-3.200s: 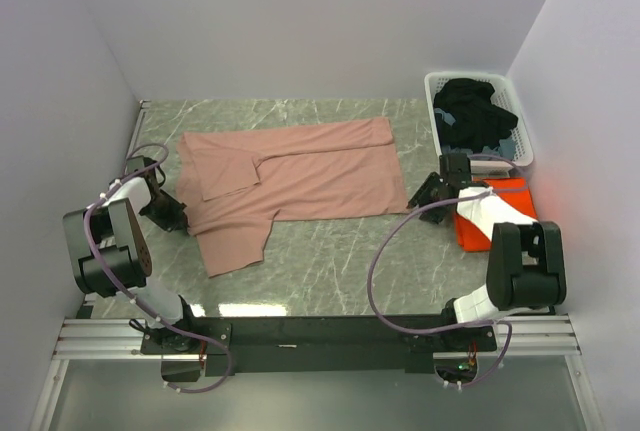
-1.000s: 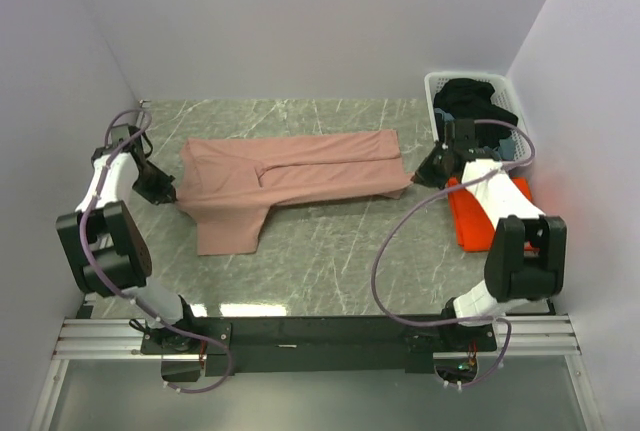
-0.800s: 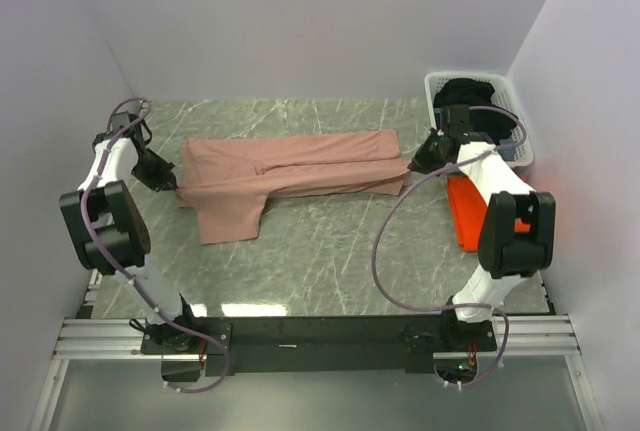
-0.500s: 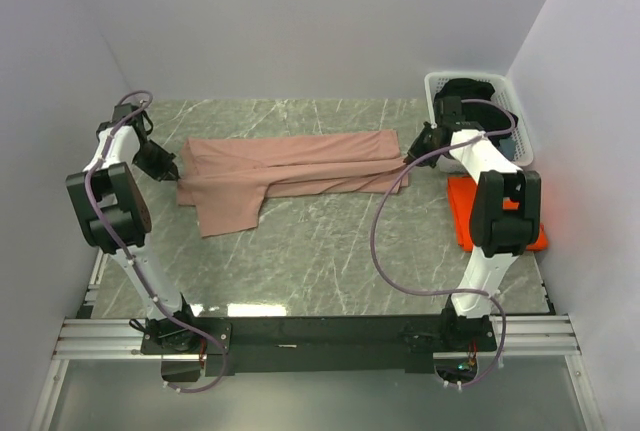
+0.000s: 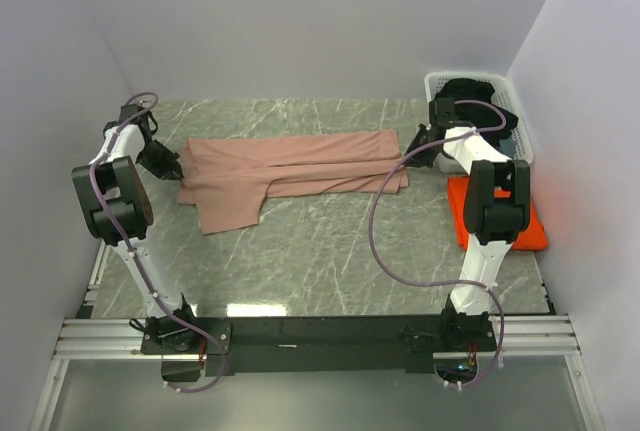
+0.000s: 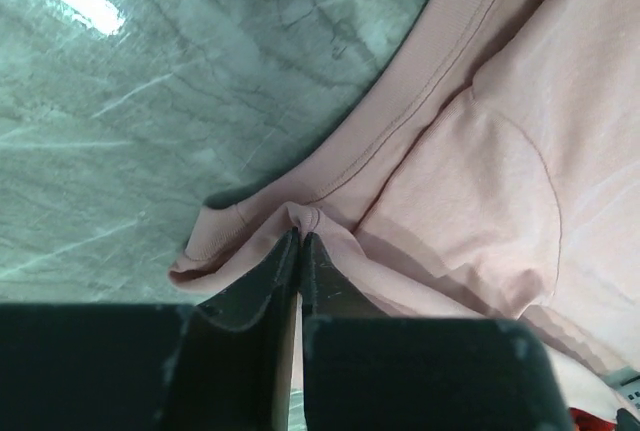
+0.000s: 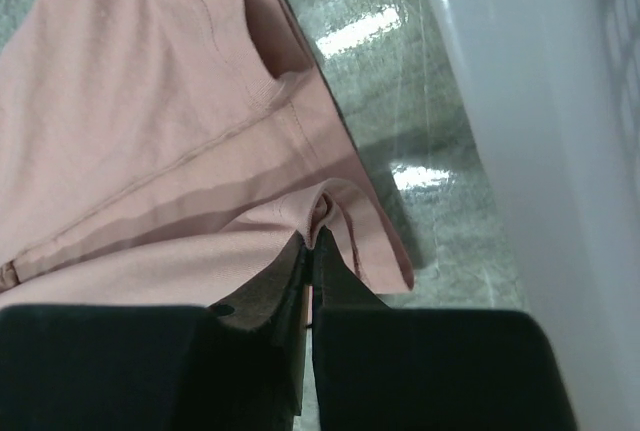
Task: Fold and stack the t-shirts
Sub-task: Fold the tshirt
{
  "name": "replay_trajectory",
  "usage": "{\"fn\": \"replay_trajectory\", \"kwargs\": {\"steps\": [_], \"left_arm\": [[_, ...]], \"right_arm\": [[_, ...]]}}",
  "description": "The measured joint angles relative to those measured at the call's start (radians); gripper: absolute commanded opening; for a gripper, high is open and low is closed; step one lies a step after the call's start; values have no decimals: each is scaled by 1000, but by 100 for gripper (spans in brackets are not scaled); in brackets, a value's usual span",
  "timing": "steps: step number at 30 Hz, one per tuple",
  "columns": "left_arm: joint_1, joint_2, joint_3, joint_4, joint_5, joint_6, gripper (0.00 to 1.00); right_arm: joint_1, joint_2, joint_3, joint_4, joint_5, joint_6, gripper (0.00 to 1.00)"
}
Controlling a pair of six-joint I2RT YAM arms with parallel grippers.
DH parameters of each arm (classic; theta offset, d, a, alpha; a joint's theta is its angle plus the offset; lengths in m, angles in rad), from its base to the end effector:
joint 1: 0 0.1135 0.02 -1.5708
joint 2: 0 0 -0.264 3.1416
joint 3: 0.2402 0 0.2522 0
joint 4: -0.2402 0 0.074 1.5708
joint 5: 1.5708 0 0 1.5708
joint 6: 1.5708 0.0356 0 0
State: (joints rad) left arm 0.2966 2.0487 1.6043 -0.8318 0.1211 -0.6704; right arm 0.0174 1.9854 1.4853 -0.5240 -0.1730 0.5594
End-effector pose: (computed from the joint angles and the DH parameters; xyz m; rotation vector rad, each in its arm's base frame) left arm 0.4030 0.1187 0.1922 -1.3087 2.5479 -0.2496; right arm 0.4266 0.0136 0.1972 0.6433 2.5544 0.4289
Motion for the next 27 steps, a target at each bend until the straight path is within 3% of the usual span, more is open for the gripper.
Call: {"fn": "replay_trajectory", "kwargs": {"steps": [4,8,10,15,16,17,20,23,27], "left_arm": [[-2,10,6,13,-2,-3,18],[-2,16,6,41,-13,-3,16],[-2,16,6,58,-14,-3,20],[-10,15,8,77,-13,-1,46],[-11,13,8,83,-13,-4,51],[-12,8,4,96,-13,-6,63],[-15,-59,-57,154,-13,-21,76],[-18,-174,-145,195,-15,-30,82],[-23,-381,-324,274,-37,-34,83]], "right_arm": [[0,17,5,6,0,-6,14],[0,18,14,11,4,-16,18],[0,18,22,16,4,-21,24],[0,8,27,24,7,-28,44],[0,0,24,27,8,-31,46],[0,-13,13,38,8,-31,47],[0,-73,-43,52,7,-33,47],[-1,-159,-136,82,-10,-29,47],[-2,-238,-274,144,-55,-21,47]]}}
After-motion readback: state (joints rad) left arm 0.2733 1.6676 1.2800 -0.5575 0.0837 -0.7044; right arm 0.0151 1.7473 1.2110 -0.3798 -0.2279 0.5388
